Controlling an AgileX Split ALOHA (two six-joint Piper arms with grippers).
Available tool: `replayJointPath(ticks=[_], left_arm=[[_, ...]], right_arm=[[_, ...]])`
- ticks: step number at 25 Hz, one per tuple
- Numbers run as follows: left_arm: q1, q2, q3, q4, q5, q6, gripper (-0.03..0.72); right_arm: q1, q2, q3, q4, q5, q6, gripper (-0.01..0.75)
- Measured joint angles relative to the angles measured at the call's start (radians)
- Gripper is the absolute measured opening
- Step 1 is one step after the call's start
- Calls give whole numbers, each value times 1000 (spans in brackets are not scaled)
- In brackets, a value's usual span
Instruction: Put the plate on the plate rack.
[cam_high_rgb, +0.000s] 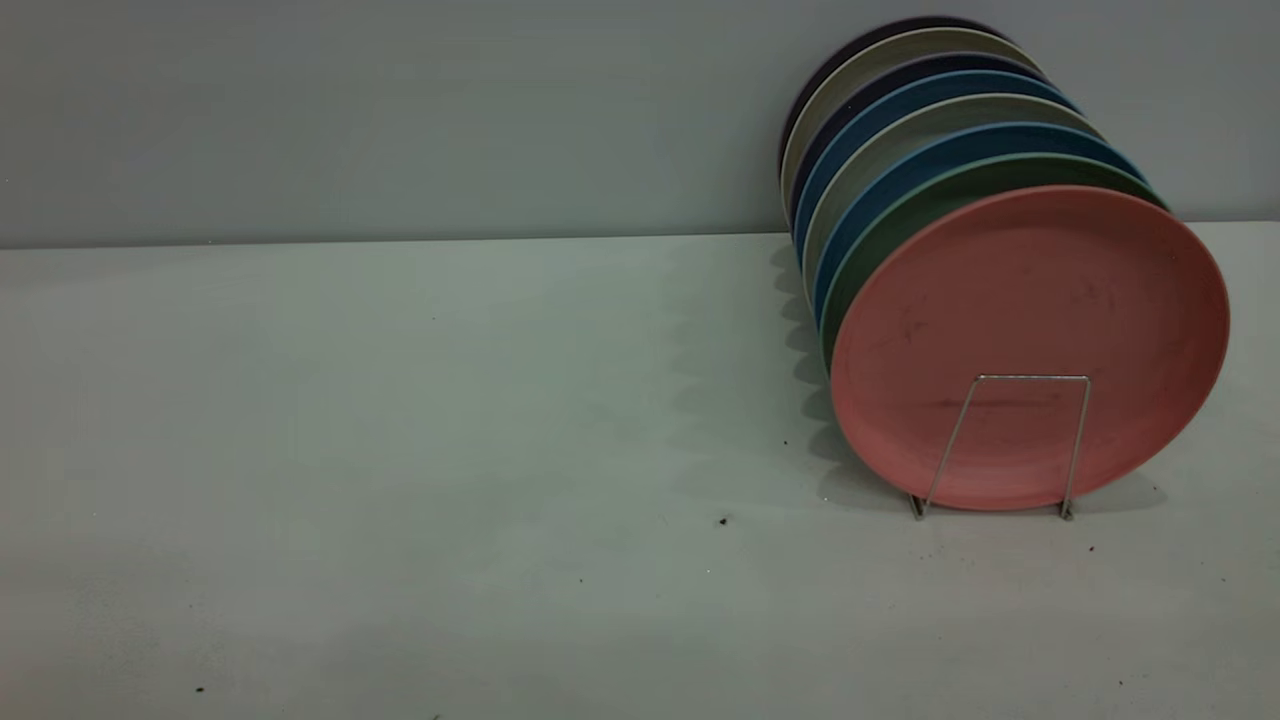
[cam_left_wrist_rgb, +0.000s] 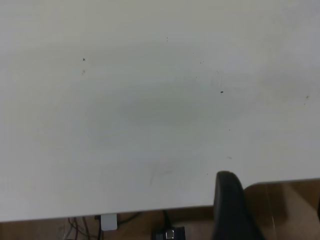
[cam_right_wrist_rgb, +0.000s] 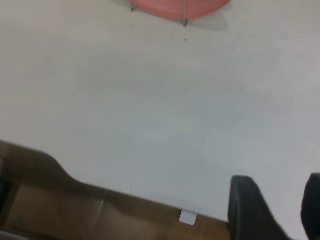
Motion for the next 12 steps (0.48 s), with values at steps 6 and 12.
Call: replayJointPath(ticks=[6,12], left_arm=[[0,0,0,0,0,0,445],[0,-67,0,0,0,0,445]], right_arm=[[0,0,0,0,0,0,276],[0,-79,0,0,-1,0,276]])
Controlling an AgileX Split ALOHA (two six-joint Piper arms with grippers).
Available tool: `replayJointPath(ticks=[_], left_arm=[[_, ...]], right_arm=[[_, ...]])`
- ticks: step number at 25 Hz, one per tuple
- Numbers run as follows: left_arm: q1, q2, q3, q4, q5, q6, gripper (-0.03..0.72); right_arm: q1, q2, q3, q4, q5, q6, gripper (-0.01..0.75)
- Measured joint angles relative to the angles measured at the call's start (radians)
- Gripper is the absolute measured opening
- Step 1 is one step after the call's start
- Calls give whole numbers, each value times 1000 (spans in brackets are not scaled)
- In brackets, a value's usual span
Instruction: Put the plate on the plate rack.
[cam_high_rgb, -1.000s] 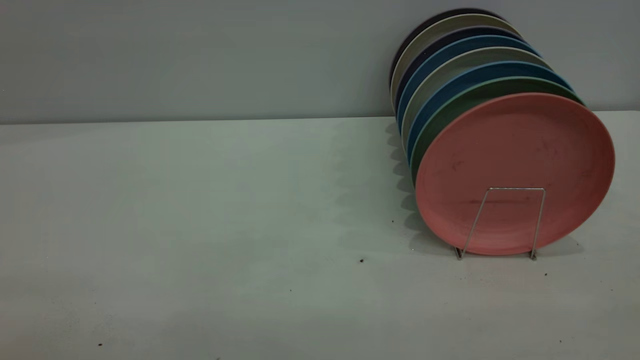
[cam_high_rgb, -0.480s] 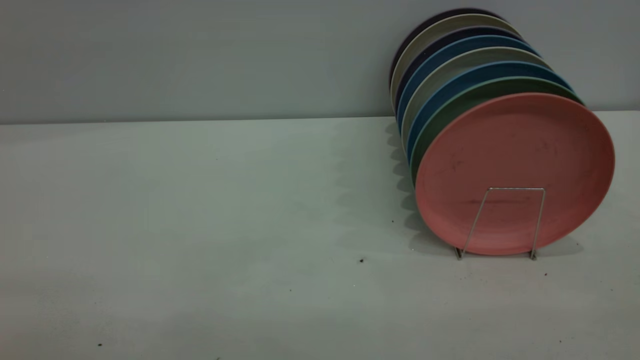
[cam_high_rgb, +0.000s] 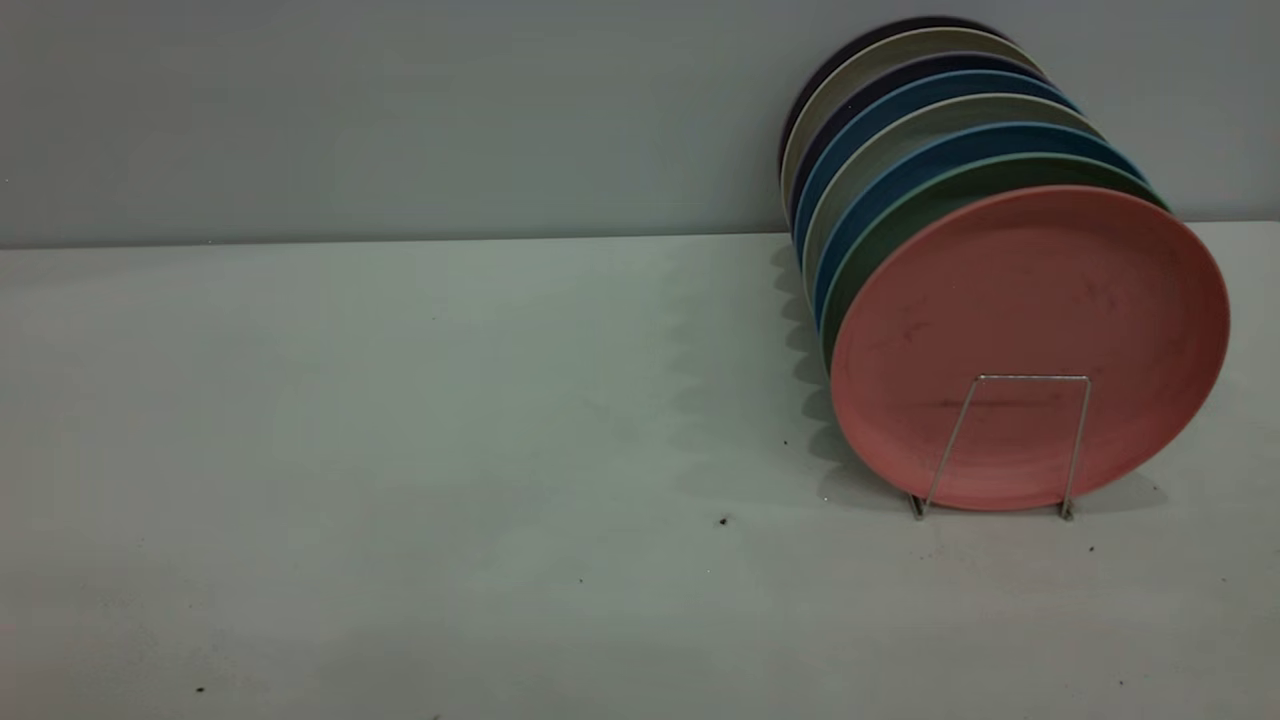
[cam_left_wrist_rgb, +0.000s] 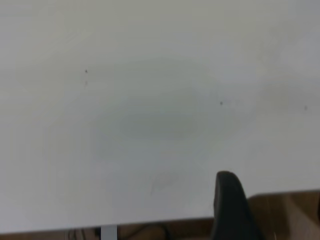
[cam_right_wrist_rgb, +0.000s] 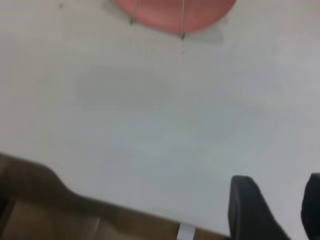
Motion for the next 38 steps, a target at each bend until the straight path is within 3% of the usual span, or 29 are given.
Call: replayJointPath(ticks=[10,38], left_arm=[[0,-72,0,-1,0,0,445],[0,-72,0,-1,0,0,445]], right_arm=[[-44,-165,0,8,5,0,276],[-44,-166,0,11,5,1,276]])
